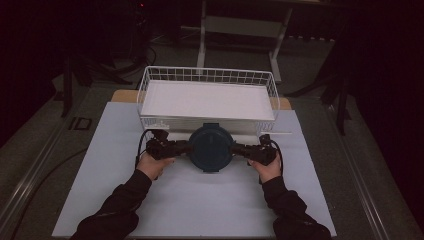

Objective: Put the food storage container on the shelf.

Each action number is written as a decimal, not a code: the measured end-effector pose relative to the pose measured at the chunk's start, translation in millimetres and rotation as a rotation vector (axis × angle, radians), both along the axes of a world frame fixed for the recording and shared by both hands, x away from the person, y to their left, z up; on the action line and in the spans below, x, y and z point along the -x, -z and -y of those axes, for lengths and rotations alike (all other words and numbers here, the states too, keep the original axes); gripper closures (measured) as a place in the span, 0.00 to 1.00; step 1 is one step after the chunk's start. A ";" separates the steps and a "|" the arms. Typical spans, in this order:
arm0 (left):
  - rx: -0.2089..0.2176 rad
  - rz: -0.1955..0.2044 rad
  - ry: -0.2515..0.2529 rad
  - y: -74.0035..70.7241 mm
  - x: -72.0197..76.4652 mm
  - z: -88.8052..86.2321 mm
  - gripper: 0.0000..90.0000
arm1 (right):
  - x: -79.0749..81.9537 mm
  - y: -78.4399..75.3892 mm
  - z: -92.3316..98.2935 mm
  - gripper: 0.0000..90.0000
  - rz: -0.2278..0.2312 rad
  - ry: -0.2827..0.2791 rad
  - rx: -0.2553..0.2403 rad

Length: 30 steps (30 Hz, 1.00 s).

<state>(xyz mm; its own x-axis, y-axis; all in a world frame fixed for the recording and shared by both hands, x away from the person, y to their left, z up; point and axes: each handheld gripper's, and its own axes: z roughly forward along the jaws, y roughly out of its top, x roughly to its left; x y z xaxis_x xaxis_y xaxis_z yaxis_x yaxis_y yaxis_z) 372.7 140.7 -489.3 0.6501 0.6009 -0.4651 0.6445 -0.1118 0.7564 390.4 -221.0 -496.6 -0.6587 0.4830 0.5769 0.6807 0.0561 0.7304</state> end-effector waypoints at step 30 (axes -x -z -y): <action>0.087 -0.040 -0.064 23.8 -23.5 -1.8 0.55 | -15.2 9.8 -10.1 0.59 0.035 0.157 0.055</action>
